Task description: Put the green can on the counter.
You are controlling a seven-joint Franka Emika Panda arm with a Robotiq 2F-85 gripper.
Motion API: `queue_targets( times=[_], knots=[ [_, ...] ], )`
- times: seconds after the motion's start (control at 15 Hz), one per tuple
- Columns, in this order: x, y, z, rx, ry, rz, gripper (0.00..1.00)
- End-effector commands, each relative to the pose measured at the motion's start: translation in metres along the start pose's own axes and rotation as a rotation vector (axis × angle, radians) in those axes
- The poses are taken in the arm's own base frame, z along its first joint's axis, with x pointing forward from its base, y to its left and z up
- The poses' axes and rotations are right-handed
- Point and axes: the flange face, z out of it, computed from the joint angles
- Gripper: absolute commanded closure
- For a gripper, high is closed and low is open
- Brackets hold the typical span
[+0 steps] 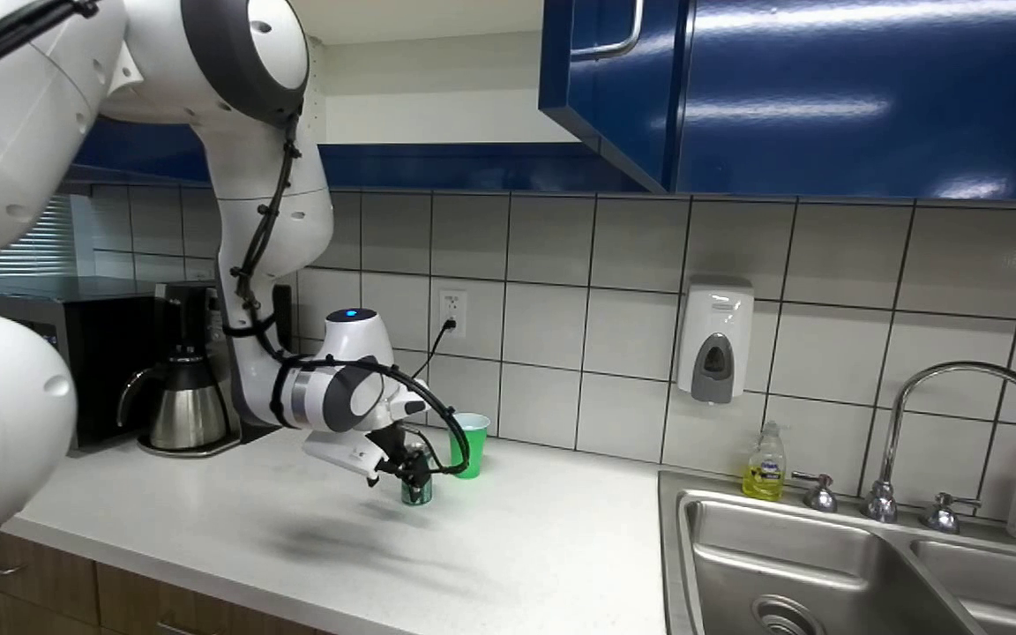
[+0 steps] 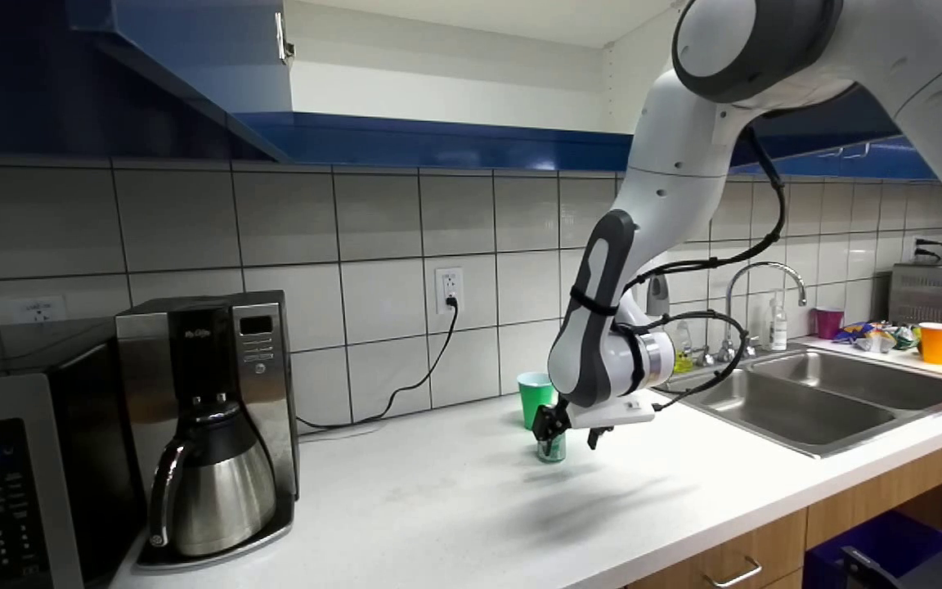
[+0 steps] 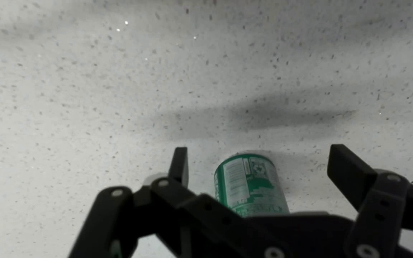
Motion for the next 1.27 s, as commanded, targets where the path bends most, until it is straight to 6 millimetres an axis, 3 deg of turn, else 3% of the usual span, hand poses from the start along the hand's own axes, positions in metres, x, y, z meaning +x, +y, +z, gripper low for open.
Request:
queue_targets(
  times=[0.0,0.73,0.8,1.2],
  knots=[
    [-0.013,-0.001,-0.037,-0.002,-0.075,-0.051,0.00],
    [-0.011,0.006,-0.104,-0.031,-0.147,-0.102,0.00],
    [-0.008,0.004,-0.088,-0.021,-0.134,-0.108,0.00],
    [-0.010,0.004,-0.086,-0.020,-0.141,-0.109,0.00]
  ],
)
